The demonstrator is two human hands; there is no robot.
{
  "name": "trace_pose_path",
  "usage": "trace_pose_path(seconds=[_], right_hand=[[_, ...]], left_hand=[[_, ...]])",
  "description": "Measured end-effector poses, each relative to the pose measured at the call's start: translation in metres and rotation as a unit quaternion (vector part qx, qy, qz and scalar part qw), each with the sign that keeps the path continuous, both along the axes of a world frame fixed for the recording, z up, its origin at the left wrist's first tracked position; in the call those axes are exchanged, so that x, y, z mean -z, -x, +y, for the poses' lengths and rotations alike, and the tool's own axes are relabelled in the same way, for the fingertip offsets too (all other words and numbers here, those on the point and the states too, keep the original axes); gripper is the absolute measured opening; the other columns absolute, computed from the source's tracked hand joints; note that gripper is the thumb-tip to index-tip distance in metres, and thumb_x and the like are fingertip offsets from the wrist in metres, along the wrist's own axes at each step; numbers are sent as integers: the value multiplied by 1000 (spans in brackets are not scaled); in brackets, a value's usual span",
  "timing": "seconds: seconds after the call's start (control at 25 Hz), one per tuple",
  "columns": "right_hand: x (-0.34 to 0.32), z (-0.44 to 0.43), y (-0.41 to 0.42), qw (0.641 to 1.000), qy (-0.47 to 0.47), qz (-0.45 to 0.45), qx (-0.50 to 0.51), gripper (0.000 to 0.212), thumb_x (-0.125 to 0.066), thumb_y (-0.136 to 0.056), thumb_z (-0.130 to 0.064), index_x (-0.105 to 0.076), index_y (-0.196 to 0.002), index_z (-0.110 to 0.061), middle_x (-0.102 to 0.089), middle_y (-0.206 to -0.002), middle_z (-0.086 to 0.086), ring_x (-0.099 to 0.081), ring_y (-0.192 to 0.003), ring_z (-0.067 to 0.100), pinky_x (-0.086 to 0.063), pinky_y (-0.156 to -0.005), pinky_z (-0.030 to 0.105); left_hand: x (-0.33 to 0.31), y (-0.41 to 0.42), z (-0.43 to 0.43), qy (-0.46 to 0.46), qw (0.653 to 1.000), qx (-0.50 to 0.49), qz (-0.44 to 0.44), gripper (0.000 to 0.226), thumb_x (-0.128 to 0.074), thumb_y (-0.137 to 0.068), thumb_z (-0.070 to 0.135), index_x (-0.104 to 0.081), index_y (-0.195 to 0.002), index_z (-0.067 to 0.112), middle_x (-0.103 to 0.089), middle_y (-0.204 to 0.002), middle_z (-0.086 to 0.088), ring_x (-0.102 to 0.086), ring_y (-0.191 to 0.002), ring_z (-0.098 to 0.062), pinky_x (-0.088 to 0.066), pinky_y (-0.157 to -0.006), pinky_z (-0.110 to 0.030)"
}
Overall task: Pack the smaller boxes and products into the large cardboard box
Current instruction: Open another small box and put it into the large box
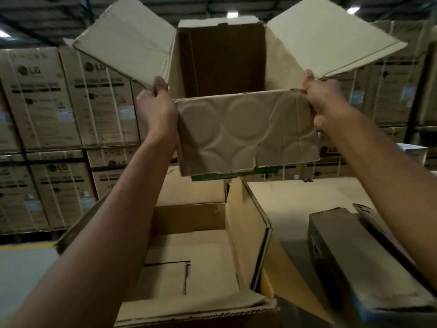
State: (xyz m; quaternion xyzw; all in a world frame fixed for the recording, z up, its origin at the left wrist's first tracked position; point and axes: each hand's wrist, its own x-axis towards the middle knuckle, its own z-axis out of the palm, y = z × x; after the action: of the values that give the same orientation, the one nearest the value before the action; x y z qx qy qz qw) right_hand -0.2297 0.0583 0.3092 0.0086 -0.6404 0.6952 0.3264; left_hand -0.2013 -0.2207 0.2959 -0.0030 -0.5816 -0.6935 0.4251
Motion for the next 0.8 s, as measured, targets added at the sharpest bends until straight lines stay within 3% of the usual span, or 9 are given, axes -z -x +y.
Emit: trace_pose_path(seconds=[0.24,0.4,0.52,0.6,0.72,0.8], right_hand=[[22,140,84,998,41,-38,36,59,-60,-96,-56,-54,-138,-15,-66,-126,3,-65,-112,21,-56,-98,45],[69,233,154,992,60,-87,75,66,-64,-89,-60,-58,-135,-13,-65,-129,6,-64,-115,24,-55,-101,45],[113,277,199,985,56,-129,95,67,-63,-86,-61,-60,-133,-13,-65,-130,5,-63,-117,25,-52,-104,45],[138,294,222,981,48,-165,88,58,-59,-95,-57,-59,-131,-11,-65,-125,5,-61,-116,26,-51,-104,45],[174,306,254,974,38,-214,63,53,-53,-103,-51,-54,-135,-9,-62,-130,11,-59,-119,29,-50,-105,45],[198,313,275,971,39,-232,40,54,-51,-104,-49,-54,-138,-6,-60,-133,12,-57,-123,30,-48,-106,40]], left_hand=[[4,77,140,-1,996,77,-44,27,-44,-108,38,-49,-88,21,-53,-83,8,-51,-76,-2,-37,-54,-15],[30,155,220,-3,987,119,-104,22,-45,-107,37,-52,-114,17,-57,-93,4,-59,-91,-11,-48,-74,-26],[66,206,263,-31,970,138,-198,32,-47,-106,39,-52,-124,12,-61,-120,-12,-59,-115,-30,-51,-99,-43],[92,230,291,-54,962,116,-240,42,-46,-106,40,-51,-135,9,-60,-126,-13,-57,-115,-31,-48,-98,-42],[131,253,318,-81,956,87,-267,44,-43,-108,40,-54,-134,7,-55,-111,-8,-54,-106,-26,-41,-87,-35],[158,269,329,-97,949,81,-289,43,-43,-107,41,-55,-134,8,-55,-111,-7,-53,-107,-26,-39,-87,-36]])
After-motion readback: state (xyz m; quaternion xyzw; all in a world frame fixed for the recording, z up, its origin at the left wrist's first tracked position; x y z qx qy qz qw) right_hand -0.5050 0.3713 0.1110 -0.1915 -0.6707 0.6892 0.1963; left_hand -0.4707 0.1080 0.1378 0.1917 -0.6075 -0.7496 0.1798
